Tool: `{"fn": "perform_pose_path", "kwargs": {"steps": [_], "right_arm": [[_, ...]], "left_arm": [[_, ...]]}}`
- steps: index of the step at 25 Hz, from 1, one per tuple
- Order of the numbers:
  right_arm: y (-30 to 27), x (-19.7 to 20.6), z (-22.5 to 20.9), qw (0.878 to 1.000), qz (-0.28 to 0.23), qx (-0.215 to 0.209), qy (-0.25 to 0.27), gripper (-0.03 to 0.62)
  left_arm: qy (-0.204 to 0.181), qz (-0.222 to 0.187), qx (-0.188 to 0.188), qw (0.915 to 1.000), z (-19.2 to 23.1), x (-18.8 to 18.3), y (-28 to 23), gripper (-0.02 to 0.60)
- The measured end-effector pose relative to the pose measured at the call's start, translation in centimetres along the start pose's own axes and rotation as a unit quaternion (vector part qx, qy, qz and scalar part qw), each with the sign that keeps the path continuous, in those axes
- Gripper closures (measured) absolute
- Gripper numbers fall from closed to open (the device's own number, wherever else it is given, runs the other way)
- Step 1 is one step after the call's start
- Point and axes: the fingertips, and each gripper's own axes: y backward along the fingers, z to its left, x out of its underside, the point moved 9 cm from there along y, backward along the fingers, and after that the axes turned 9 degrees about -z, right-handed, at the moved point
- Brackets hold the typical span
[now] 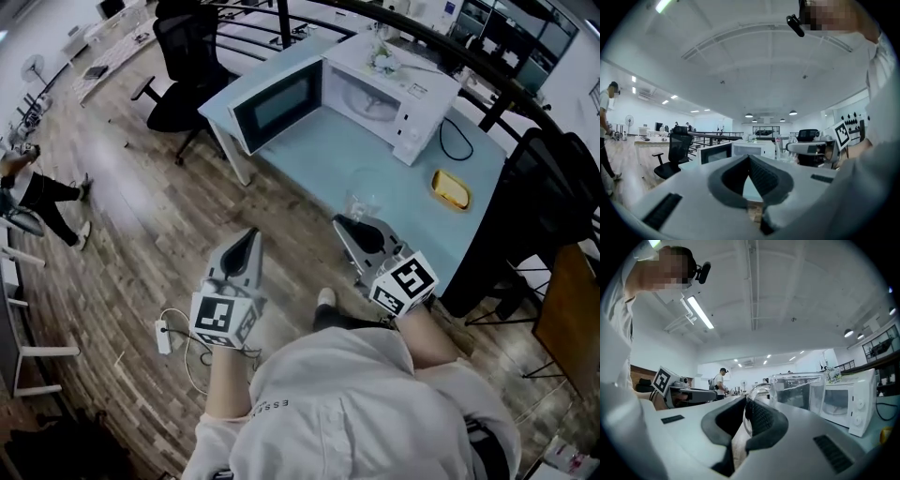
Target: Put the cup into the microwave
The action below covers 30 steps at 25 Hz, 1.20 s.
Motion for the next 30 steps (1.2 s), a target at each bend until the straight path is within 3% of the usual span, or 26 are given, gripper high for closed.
{"fn": "perform_pose_path", "kwargs": {"steps": [8, 18, 24, 30], "right_arm": [[-5.8, -0.5, -10.4, 1.000, -0.002, 0.019, 0.007, 0.571], [-9.7, 2.1, -18.0, 0.994, 0.024, 0.102, -0.002, 0.571], [-12.8, 3.2, -21.4, 0.985, 0.039, 0.167, -0.002, 0.571], [-16.0, 4.8, -25.4, 0.976, 0.048, 0.210, -0.011, 0.571]], "left_arm": [[-0.001, 0.004, 0.044, 0.9990, 4.0, 0.3, -13.4, 0.581], [0.015, 0.030, 0.128, 0.9912, 7.3, 2.4, -24.8, 0.581], [0.023, 0.044, 0.222, 0.9738, 10.2, 3.3, -32.5, 0.581], [0.017, 0.064, 0.288, 0.9553, 12.8, 4.6, -38.7, 0.581]]}}
